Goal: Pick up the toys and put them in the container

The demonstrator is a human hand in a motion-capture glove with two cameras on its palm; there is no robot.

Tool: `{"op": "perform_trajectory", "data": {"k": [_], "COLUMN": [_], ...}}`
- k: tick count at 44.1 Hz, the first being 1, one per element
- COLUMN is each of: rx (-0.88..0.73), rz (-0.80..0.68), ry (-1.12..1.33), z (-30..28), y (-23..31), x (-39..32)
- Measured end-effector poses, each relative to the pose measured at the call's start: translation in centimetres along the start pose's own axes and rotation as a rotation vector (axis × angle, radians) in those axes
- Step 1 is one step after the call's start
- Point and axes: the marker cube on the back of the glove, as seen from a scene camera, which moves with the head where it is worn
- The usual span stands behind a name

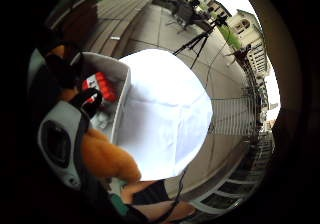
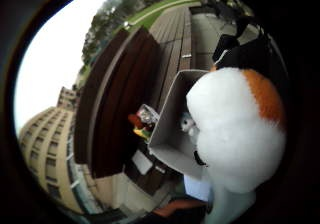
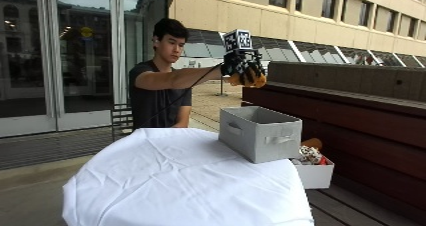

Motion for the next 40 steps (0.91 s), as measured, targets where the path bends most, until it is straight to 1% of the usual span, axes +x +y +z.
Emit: {"op": "perform_trajectory", "data": {"k": [2,10,12,18,21,24,29,34,40], "rx": [0.0,-0.039,-0.087,-0.33,-0.382,-0.354,-0.238,-0.1,-0.044], "rz": [-0.061,-0.091,-0.088,-0.115,-0.125,-0.119,-0.119,-0.063,0.055], "ry": [-0.002,0.011,0.019,-0.071,-0.061,-0.013,0.0,0.07,0.13], "z": [0.5,4.0,5.4,8.0,8.2,7.5,5.1,1.8,-1.6], "y": [1.0,1.9,2.0,3.1,3.0,3.0,2.7,2.9,5.0], "x": [-2.1,-6.3,-6.6,-6.8,-6.0,-5.1,-1.9,3.5,12.7]}}
